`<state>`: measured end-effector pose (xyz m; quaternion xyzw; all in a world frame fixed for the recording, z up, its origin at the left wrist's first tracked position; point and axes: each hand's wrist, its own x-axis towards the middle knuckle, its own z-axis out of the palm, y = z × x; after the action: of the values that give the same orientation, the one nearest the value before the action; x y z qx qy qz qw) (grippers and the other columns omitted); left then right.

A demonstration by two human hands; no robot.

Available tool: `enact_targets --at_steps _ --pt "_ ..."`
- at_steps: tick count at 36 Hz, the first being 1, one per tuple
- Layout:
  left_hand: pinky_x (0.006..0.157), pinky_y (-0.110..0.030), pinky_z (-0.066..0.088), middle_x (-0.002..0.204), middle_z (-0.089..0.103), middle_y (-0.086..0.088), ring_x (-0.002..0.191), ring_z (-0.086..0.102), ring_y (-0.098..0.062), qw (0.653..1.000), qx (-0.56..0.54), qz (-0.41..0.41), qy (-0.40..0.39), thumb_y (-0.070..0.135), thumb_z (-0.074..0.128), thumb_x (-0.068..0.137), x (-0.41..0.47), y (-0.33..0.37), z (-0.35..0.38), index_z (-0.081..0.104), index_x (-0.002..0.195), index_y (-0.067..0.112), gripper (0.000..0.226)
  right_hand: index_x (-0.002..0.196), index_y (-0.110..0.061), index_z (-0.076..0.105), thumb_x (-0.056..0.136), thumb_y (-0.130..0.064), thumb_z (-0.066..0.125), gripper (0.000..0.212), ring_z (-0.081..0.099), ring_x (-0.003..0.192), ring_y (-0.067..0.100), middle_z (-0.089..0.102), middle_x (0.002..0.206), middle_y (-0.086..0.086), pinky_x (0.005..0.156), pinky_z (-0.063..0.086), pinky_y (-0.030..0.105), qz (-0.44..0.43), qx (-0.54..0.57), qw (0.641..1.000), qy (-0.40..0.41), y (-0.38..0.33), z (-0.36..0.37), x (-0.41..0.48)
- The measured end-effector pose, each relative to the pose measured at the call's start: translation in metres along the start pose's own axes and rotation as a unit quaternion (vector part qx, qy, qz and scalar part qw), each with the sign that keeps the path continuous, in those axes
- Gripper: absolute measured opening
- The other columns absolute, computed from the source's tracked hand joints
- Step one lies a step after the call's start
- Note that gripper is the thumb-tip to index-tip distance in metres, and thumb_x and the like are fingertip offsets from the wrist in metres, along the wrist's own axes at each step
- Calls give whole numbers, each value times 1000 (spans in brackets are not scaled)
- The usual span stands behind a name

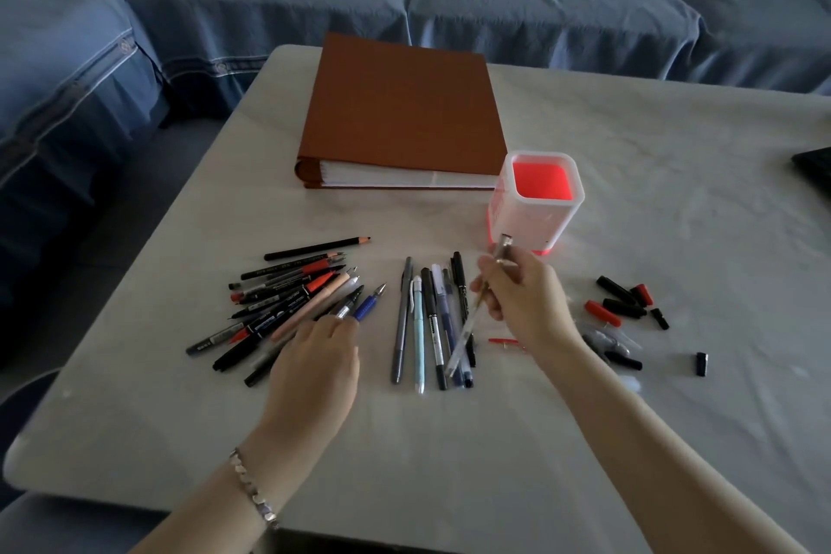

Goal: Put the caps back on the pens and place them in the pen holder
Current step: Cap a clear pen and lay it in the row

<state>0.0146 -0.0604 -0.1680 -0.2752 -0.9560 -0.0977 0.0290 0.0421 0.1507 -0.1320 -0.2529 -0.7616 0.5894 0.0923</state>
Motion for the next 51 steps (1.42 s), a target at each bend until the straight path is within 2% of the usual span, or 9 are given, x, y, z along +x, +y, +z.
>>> enact_targets --at_steps 5,9,16,21,24,28,40,46,51 --pt "47 -27 50 61 64 -5 55 63 -21 1000 -8 -17 -15 -2 79 55 4 2 -2 67 74 7 25 120 -8 47 80 -15 64 44 57 88 25 62 103 10 70 41 25 10 -204 977 -59 13 26 12" --pt "41 -24 46 56 61 -2 50 59 -18 998 -47 -19 -26 1 78 60 6 4 -4 65 72 10 20 130 -7 40 81 -17 64 55 53 90 22 54 112 9 79 41 26 -24 -223 972 -76 19 31 6" --pt "48 -28 50 72 66 -4 58 63 -20 987 -151 -53 -25 3 71 71 4 9 -6 69 86 5 15 118 -16 58 86 -14 57 32 54 84 14 55 112 0 79 49 31 -66 -314 947 -18 33 -18 -2" --pt "56 -26 50 82 61 -2 56 57 -14 971 -232 -56 12 3 62 81 3 20 -13 65 96 5 16 120 -19 58 89 -20 54 31 45 114 17 52 117 -1 79 41 28 -82 -408 909 -13 48 -50 3" --pt "59 -12 42 77 57 3 56 49 -12 963 -257 -67 37 6 59 83 5 24 -19 65 97 8 15 121 -25 57 91 -29 52 31 43 111 15 49 112 -4 80 40 26 -81 -448 889 -48 53 -54 5" --pt "63 -10 42 73 60 0 80 50 -10 948 -305 -73 47 10 58 85 6 30 -29 64 95 13 13 111 -22 64 89 -31 54 25 47 105 16 51 105 -3 79 41 27 -69 -435 896 -60 54 -54 12" --pt "54 -5 37 66 51 14 61 51 6 924 -377 -57 2 13 56 88 -1 37 -35 61 95 22 13 103 -13 59 92 -27 49 20 50 99 22 52 105 3 71 36 29 -44 -466 881 -75 46 -45 24" --pt "51 -9 36 64 51 10 56 48 -2 920 -385 -63 -21 15 56 87 -1 37 -34 61 93 26 13 103 -19 59 87 -21 54 17 55 91 21 55 105 0 75 47 35 -54 -461 879 -114 36 -48 27" --pt "53 -10 37 62 51 9 58 48 -4 919 -390 -59 -26 15 57 87 1 39 -38 59 88 33 17 108 -19 58 86 -20 52 23 49 95 17 53 110 -1 70 33 27 -77 -484 866 -98 39 -48 28"
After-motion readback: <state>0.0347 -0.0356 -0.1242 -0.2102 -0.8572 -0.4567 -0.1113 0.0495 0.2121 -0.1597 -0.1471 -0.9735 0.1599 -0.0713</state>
